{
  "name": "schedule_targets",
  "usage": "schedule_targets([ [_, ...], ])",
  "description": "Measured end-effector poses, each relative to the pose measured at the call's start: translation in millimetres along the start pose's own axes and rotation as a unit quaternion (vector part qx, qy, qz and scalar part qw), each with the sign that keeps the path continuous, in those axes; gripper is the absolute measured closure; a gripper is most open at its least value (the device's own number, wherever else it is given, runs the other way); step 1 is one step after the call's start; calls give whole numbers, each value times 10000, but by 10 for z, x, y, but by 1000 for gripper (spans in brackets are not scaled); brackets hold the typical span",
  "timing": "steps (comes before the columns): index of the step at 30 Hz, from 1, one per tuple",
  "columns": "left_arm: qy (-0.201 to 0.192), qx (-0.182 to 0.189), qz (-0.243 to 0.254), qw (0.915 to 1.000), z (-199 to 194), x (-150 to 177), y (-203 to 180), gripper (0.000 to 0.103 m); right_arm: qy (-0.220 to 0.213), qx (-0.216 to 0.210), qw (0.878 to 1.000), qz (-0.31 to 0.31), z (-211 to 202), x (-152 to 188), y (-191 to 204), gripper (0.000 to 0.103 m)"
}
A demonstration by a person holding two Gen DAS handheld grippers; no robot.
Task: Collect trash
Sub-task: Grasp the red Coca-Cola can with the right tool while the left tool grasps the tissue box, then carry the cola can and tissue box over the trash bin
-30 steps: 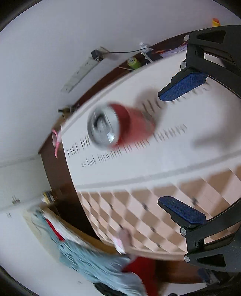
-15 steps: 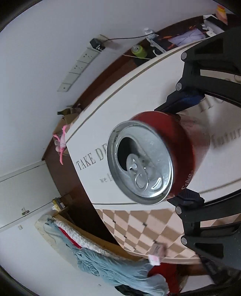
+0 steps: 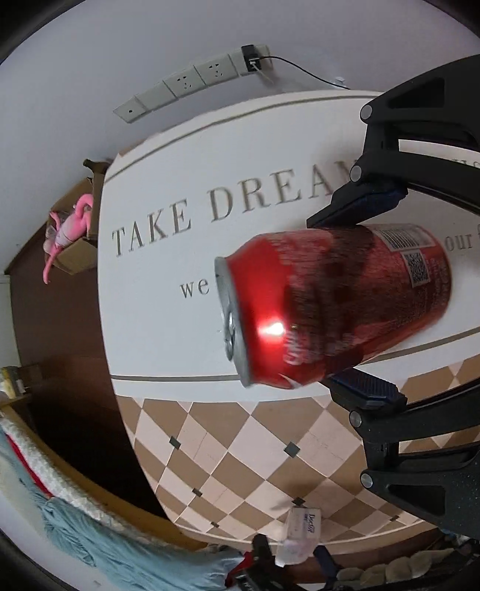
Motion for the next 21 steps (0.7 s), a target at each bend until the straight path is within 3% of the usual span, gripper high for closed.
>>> schedule_targets([
  [1, -60, -4, 180, 9998, -16, 14, -46, 62, 43, 6, 10000, -2, 38, -16, 3, 31],
  [2, -66, -27, 356, 9993, -26, 13, -76, 64, 94, 1, 10000, -8, 74, -23, -6, 31],
  [4, -197, -33, 812, 9965, -72, 98, -149, 64, 227, -29, 9997, 26, 159, -34, -6, 31],
  [6, -418, -153, 1430, 9887, -146, 220, -238, 65, 284, -127, 9995, 79, 210, -31, -14, 31],
  [9, -616, -277, 1963, 9782, -247, 378, -255, 68, 286, -269, 9992, 117, 232, 6, -49, 31],
  [15, -914, -331, 2479, 9639, -481, 647, -124, 69, 97, -320, 9994, 77, 187, 150, -73, 35],
  [21, -1329, -195, 2758, 9518, -917, 645, 2, 69, -265, -508, 9983, 112, -125, 336, -2, 36],
])
Point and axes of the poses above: each gripper's, at about its wrist camera, not at the fingertips, and z roughly the way its jaws point, y to its left, x to its underside, the point moved 5 cm from there along z, roughly the way its jaws point, and after that the axes turned 3 degrees about x, right-handed, at the moved point
